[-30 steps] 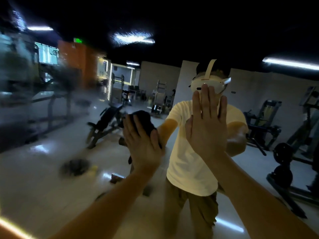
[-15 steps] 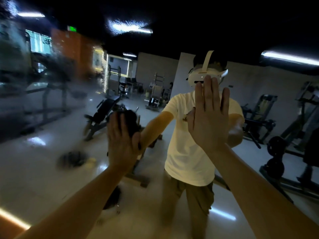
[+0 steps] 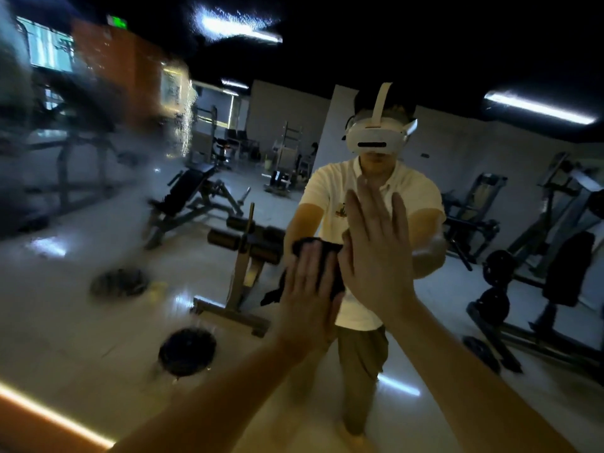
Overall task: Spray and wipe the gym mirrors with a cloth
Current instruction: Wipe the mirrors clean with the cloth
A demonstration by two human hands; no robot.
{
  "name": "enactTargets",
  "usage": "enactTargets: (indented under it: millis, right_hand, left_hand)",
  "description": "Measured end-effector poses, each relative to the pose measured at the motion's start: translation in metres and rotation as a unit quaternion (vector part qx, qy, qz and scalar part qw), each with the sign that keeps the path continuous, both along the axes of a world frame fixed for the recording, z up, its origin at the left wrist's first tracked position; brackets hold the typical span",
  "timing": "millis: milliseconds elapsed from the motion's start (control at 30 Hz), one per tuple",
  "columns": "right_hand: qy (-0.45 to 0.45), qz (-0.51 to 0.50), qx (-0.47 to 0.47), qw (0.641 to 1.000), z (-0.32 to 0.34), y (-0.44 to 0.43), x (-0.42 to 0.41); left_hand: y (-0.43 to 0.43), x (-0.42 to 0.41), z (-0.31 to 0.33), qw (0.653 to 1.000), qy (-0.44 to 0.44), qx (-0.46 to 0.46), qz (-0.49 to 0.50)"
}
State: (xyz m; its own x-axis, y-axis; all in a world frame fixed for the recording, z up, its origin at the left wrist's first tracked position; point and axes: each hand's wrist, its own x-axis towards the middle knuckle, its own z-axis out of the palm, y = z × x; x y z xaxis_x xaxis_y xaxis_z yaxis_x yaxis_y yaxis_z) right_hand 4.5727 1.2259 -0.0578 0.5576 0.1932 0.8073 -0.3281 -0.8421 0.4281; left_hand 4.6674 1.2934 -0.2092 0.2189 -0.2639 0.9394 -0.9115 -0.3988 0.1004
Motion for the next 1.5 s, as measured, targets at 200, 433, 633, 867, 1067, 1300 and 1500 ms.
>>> enactTargets:
  millis: [200,433,633,867,1067,1300,1500]
  right_hand:
    - [0.035,-0.007,-0.013,0.999,-0.055,-0.023,-0.021]
    - [-0.020,-0.031,-0.029,0.999,-0.074,-0.033,-0.002]
    - [-0.026,-0.027,-0.034,0.999,-0.077,-0.036,0.002]
    - [-0.024,-0.011,-0.019,0.999,-0.075,-0.034,0.004]
    - [-0.009,0.040,0.012,0.999,-0.070,-0.032,-0.002]
    - [0.019,0.057,0.003,0.998,-0.070,-0.038,-0.003]
    - [0.038,0.059,-0.007,0.998,-0.072,-0.039,-0.004]
  left_hand:
    - [0.014,0.030,-0.011,0.986,-0.143,0.081,-0.002]
    - [0.066,0.086,-0.040,0.997,-0.018,0.011,0.070]
    - [0.094,0.101,-0.064,0.945,0.275,-0.130,0.117]
    - [0.040,0.036,-0.058,0.890,0.397,-0.201,0.094]
    - [-0.019,-0.055,-0.069,0.922,0.358,-0.143,0.028]
    - [0.012,-0.032,-0.096,0.937,0.339,-0.049,0.076]
    - [0.032,-0.002,-0.083,0.795,0.549,-0.244,0.086]
